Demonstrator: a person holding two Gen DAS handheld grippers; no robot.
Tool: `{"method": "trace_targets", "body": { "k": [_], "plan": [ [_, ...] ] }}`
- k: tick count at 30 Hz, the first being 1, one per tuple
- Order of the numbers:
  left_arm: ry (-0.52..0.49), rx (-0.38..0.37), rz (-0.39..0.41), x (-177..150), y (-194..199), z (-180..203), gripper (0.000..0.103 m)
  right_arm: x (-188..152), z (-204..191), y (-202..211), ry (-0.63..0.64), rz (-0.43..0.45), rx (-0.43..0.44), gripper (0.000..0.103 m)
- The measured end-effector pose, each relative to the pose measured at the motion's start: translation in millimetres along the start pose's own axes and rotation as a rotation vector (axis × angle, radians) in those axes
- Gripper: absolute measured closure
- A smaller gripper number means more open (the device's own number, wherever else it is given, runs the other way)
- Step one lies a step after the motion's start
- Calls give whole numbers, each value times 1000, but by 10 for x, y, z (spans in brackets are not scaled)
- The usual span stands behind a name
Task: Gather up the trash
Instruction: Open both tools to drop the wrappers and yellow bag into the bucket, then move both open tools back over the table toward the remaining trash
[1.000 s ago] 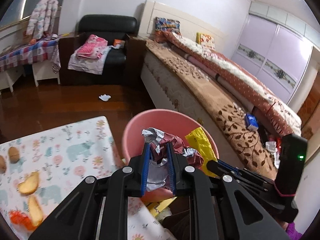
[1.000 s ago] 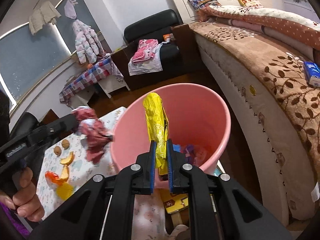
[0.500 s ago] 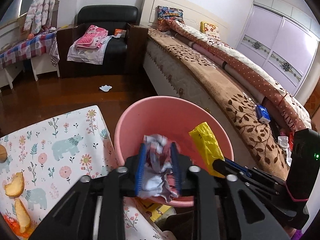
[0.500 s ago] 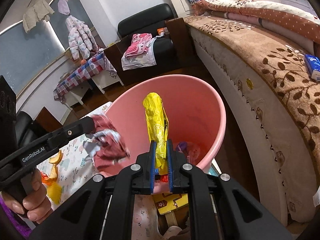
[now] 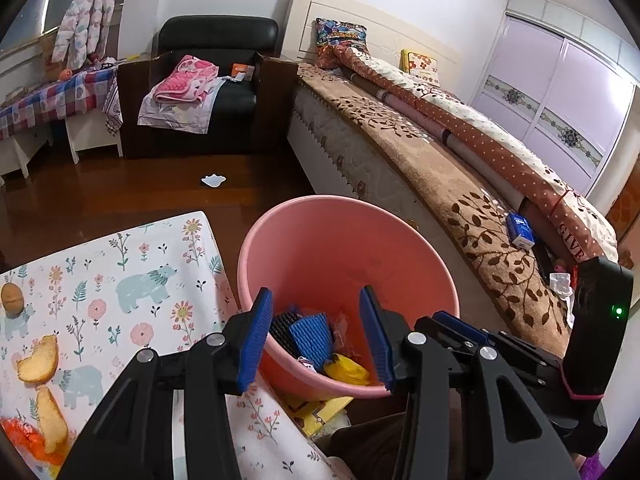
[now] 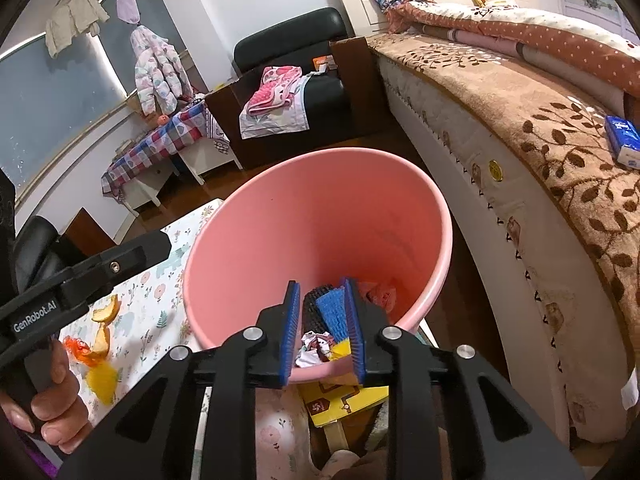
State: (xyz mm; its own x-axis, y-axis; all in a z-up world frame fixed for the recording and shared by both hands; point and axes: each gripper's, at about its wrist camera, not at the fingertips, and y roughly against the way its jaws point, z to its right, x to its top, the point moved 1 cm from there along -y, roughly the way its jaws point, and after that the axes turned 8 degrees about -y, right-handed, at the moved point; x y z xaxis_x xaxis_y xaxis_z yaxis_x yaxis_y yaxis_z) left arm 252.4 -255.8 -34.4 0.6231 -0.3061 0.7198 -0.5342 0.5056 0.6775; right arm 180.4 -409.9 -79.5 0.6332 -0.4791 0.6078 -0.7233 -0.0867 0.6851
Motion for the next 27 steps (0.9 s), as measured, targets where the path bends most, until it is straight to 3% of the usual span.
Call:
{"method": "trace_targets", "body": {
  "k": [8, 11, 13, 23, 27],
  "plan": [
    [-10, 13, 18, -74, 299, 17, 58, -96, -168, 202, 21, 22, -8, 80],
    [-4, 27, 25, -129, 461, -22, 48, -147, -272, 281, 39, 27, -7, 80],
    [-3, 40, 36, -175, 577, -53, 46, -174, -339, 313, 47, 26, -2, 80],
    [47, 125, 77, -526, 1287, -427, 46, -497, -808, 432, 117, -21, 97, 79],
    [92, 181, 83, -725, 1574, -651, 46, -656, -1021, 397, 174, -55, 107, 68]
  ]
}}
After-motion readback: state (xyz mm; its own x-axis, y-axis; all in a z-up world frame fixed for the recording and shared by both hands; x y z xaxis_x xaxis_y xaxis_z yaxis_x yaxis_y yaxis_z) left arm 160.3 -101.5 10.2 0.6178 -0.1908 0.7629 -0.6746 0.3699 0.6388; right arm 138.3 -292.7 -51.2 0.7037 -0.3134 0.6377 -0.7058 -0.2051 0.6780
